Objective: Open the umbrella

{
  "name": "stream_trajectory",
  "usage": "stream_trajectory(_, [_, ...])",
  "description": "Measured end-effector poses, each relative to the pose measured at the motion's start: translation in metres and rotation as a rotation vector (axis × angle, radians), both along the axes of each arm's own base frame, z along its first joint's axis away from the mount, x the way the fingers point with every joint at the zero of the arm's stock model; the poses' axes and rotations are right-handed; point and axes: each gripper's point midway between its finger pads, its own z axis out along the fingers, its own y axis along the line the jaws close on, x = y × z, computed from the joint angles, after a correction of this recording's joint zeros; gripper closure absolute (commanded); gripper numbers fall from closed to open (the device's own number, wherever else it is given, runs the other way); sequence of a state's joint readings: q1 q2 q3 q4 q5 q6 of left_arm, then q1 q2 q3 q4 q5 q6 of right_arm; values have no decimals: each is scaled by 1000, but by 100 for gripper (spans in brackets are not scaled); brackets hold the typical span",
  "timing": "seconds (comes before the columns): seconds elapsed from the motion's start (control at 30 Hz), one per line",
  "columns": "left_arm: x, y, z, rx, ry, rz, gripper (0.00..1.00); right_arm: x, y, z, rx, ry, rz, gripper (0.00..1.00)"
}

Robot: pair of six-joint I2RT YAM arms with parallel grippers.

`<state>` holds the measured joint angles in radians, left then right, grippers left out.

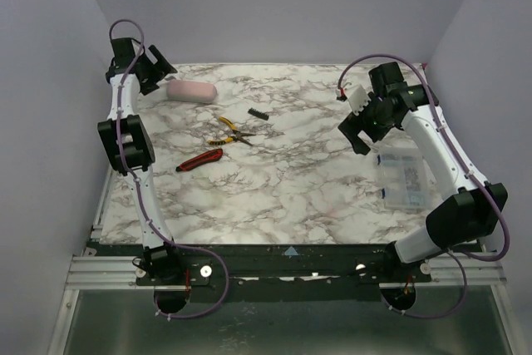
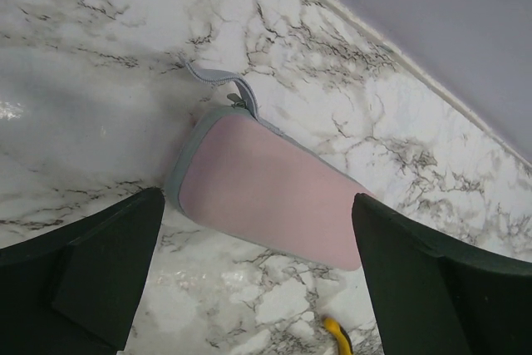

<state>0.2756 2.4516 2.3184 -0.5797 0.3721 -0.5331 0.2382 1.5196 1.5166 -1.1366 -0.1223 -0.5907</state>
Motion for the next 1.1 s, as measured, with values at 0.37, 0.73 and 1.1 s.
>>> stream_trajectory(0.37, [20, -27, -31, -143, 20, 48, 1, -15, -10, 9, -38, 57, -55, 0])
stream_trajectory(0.73, [-17, -197, -60, -403, 182, -225, 1, -23, -17, 13, -69, 83, -67, 0])
stream_trajectory(1.1, [-66, -292, -25, -225, 99, -628, 1, -30, -19, 9, -75, 99, -68, 0])
